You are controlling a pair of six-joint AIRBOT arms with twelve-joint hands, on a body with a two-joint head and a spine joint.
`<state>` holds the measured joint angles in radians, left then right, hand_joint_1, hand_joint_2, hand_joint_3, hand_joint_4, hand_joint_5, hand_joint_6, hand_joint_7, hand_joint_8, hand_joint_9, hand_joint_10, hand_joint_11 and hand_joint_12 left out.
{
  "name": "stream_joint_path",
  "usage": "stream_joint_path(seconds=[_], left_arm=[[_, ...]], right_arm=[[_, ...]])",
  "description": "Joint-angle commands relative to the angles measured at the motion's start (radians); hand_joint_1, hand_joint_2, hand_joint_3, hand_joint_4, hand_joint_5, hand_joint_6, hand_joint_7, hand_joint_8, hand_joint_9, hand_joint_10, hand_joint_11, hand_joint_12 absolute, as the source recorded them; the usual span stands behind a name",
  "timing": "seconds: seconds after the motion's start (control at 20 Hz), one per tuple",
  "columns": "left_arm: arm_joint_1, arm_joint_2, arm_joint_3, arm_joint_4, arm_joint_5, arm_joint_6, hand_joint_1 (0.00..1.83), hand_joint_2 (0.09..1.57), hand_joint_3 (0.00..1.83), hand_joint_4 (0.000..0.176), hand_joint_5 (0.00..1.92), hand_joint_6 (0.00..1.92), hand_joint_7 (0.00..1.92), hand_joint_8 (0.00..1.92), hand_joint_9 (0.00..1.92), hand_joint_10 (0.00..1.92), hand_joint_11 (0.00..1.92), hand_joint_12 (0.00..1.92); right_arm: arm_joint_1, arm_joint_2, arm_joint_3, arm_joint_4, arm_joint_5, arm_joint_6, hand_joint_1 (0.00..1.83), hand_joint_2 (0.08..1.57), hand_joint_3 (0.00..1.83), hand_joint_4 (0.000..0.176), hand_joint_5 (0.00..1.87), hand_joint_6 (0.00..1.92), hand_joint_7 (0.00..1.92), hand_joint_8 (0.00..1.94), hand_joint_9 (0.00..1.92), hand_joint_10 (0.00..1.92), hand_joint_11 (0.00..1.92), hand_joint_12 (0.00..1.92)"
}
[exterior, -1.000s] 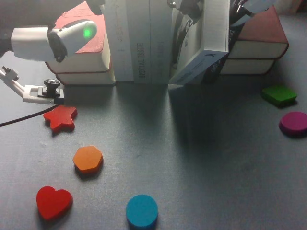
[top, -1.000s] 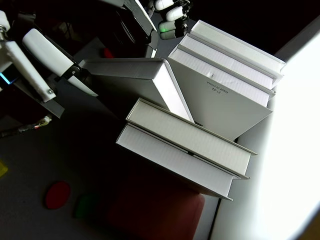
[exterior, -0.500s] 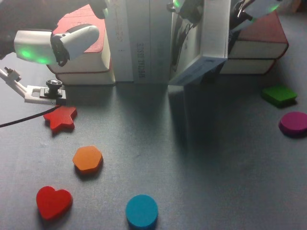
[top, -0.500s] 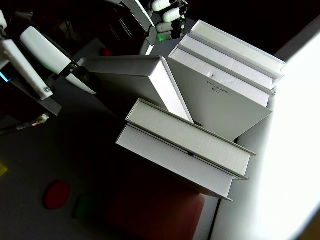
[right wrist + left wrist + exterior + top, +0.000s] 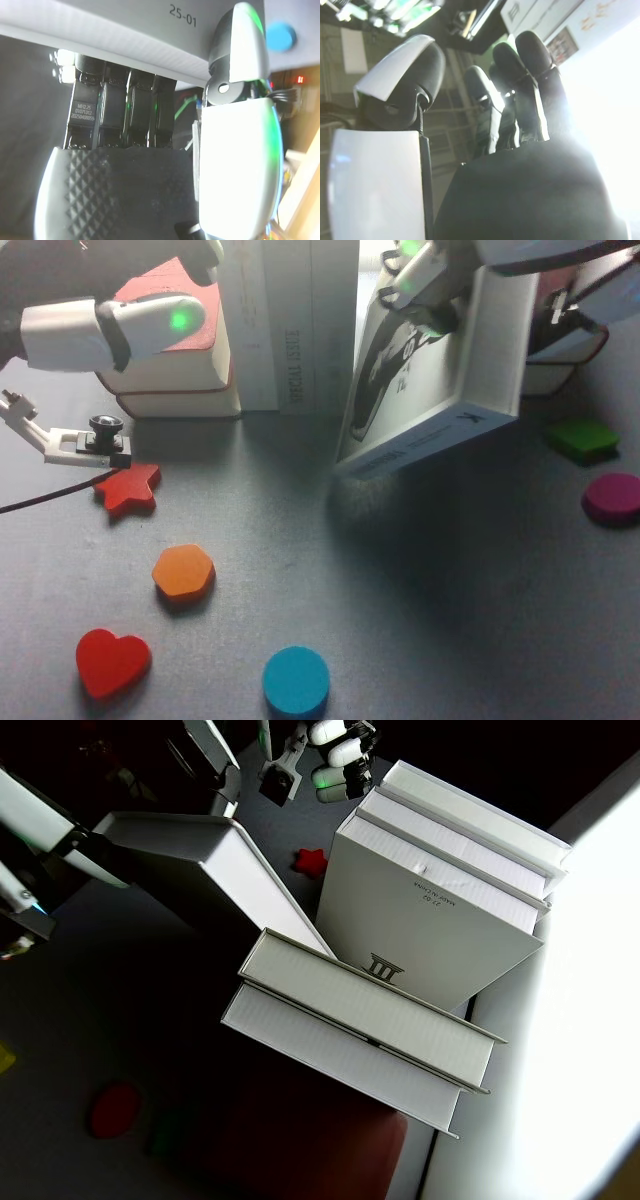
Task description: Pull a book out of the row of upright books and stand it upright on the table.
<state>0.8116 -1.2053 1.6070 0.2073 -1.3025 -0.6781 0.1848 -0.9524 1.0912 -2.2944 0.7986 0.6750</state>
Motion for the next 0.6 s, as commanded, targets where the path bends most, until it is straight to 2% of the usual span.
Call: stream_joint_path(seconds=[0.0,0.05,0.15,0.2,0.25,0.3,0.4,0.55], left_arm=[[-0.002,0.005,-0.003,-0.058,-0.112,-0.009,1.28,1.08,0.26,0.000,0.24,1.06,0.10,1.19,0.32,1.41,0.33,1.56],[0.002,0.006,-0.004,-0.061,-0.113,-0.009,1.27,1.09,0.27,0.000,0.23,1.09,0.12,1.19,0.32,1.40,0.35,1.51],[0.009,0.007,-0.004,-0.066,-0.115,-0.009,1.26,1.10,0.27,0.000,0.22,1.09,0.13,1.19,0.32,1.41,0.33,1.55],[0.009,0.006,-0.004,-0.067,-0.116,-0.009,1.29,1.10,0.27,0.000,0.24,1.08,0.14,1.20,0.31,1.43,0.31,1.58],[0.008,0.006,-0.004,-0.067,-0.116,-0.009,1.29,1.11,0.26,0.000,0.23,1.05,0.13,1.20,0.29,1.45,0.29,1.61],[0.008,0.006,-0.004,-0.067,-0.116,-0.009,1.33,1.07,0.34,0.000,0.26,1.03,0.13,1.18,0.29,1.45,0.29,1.61],[0.007,0.005,-0.004,-0.068,-0.115,-0.009,1.28,1.00,0.53,0.000,0.26,1.01,0.11,1.20,0.29,1.46,0.26,1.64],[0.008,0.005,-0.005,-0.072,-0.119,-0.009,1.29,0.96,0.60,0.000,0.29,0.96,0.10,1.19,0.23,1.49,0.25,1.66]], right_arm=[[0.027,0.015,-0.010,0.067,-0.055,-0.004,1.39,1.06,0.00,0.000,1.13,0.70,1.07,0.79,1.00,1.11,0.70,1.43],[0.033,0.019,-0.007,0.087,-0.046,-0.004,1.38,1.07,0.00,0.000,1.15,0.69,1.00,0.89,0.94,1.19,0.66,1.48],[0.043,0.028,-0.003,0.116,-0.042,-0.007,1.38,1.08,0.00,0.000,1.11,0.68,0.96,0.96,0.97,1.22,0.73,1.49],[0.045,0.031,-0.002,0.119,-0.042,-0.007,1.36,1.16,0.00,0.000,0.77,1.18,0.90,1.09,0.89,1.27,0.78,1.42],[0.045,0.034,-0.002,0.126,-0.042,-0.007,1.36,1.17,0.00,0.000,0.78,1.14,0.82,1.21,0.87,1.35,0.78,1.50],[0.045,0.036,-0.003,0.136,-0.041,-0.008,1.35,1.18,0.00,0.000,0.79,1.14,0.80,1.23,0.87,1.37,0.78,1.52],[0.045,0.049,-0.009,0.195,-0.034,-0.036,1.35,1.18,0.00,0.000,0.79,1.13,0.80,1.24,0.86,1.37,0.77,1.52],[0.026,0.066,-0.016,0.312,-0.029,-0.109,1.35,1.18,0.00,0.000,0.79,1.13,0.80,1.24,0.86,1.37,0.77,1.53]])
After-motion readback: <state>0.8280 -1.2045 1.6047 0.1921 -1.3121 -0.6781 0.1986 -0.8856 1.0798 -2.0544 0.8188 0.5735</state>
